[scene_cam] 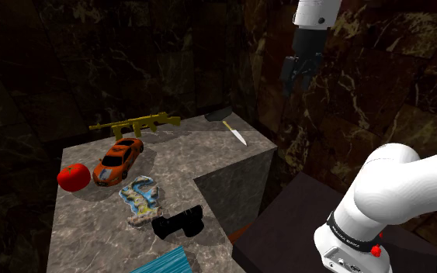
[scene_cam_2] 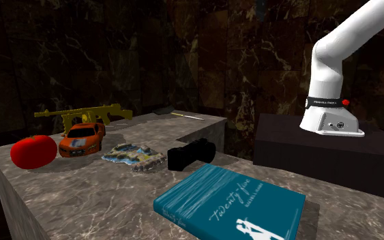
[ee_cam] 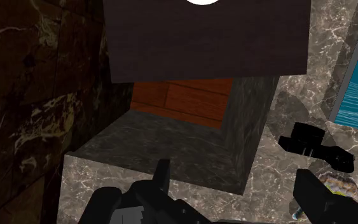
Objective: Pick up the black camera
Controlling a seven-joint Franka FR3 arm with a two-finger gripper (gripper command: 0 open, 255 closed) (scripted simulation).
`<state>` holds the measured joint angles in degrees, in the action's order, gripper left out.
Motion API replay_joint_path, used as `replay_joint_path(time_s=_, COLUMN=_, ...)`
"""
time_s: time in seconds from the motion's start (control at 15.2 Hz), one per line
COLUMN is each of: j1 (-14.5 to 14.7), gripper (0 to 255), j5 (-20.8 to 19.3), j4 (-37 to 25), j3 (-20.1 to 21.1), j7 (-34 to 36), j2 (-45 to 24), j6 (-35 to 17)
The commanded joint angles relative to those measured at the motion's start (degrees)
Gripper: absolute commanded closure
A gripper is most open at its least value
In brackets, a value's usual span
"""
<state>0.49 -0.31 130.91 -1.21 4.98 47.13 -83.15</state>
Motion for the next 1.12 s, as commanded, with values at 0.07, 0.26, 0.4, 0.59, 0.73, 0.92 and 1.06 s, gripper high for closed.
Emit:
replay_joint_path(time_s=0.07, j1=0.25, gripper=0, j5=0.56, j4=1.49, j3=0.71, j7=0.73, j2=-0.11, j6=-1.73)
replay_joint_path(time_s=0.26, j1=1.05, gripper=0, j5=2.24, j4=5.56, j3=2.89, j7=2.85, j2=-0.94, j6=-7.04)
replay_joint_path(time_s=0.4, j1=1.63, gripper=0, j5=3.34, j4=7.93, j3=4.40, j7=4.22, j2=-1.93, j6=-10.70)
replay_joint_path(time_s=0.59, j1=2.57, gripper=0, j5=4.93, j4=10.94, j3=6.71, j7=6.25, j2=-4.10, j6=-16.36)
replay_joint_path(time_s=0.73, j1=3.19, gripper=0, j5=5.92, j4=12.57, j3=8.30, j7=7.58, j2=-6.02, j6=-20.24)
replay_joint_path(time_s=0.92, j1=4.06, gripper=0, j5=7.26, j4=14.41, j3=10.73, j7=9.58, j2=-9.61, j6=-26.19)
replay_joint_path(time_s=1.06, j1=4.58, gripper=0, j5=8.00, j4=15.22, j3=12.38, j7=10.93, j2=-12.46, j6=-30.22)
